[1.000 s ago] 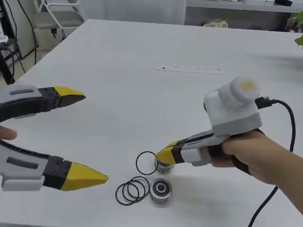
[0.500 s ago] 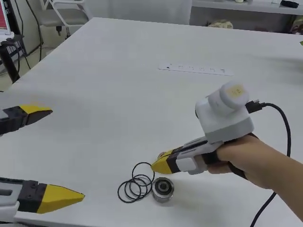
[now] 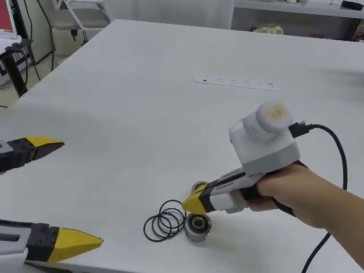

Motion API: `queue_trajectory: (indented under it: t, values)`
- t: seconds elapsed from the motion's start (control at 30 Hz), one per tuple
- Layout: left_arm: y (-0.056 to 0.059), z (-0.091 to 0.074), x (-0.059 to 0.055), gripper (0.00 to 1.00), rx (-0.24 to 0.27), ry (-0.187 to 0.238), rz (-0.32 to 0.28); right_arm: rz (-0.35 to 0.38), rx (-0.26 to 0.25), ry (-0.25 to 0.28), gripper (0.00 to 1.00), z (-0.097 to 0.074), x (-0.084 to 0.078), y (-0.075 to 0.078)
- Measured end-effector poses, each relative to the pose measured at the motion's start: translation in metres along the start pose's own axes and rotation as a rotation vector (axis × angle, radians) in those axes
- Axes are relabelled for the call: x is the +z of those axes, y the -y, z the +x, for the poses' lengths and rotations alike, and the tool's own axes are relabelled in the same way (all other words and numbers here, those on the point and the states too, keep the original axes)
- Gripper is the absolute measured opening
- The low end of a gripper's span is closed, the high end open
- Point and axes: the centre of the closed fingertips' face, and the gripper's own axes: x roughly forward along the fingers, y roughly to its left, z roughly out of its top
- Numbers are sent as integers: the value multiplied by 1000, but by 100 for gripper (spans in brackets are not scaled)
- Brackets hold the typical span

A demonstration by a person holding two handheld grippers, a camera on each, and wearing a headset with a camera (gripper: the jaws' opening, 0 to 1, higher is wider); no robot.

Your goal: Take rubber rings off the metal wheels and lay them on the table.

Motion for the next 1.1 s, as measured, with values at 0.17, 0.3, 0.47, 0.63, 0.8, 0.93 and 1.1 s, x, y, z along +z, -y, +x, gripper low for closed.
queue_trajectory:
  t: [0.17, 0.3, 0.47, 0.63, 0.8, 0.93, 1.1]
  values:
    - [1, 1, -5, 94, -2, -16, -10, -3, -7, -7, 0, 1, -2, 1]
    - [1, 1, -5, 93, 2, -18, -3, -11, -16, -20, 0, 2, -4, 3]
    - [2, 1, -5, 92, 3, -17, -12, -35, -37, -40, 0, 6, -8, 6]
    - [3, 1, -7, 89, -6, -25, -12, -44, -46, -57, 0, 10, -11, 8]
    - [3, 1, -8, 88, -6, -31, -18, -76, -58, -56, 0, 11, -10, 9]
    - [3, 1, -8, 88, -2, -31, -16, -84, -64, -55, 0, 12, -10, 10]
    - [2, 1, -8, 88, -1, -32, -15, -83, -74, -49, 7, 13, -9, 12]
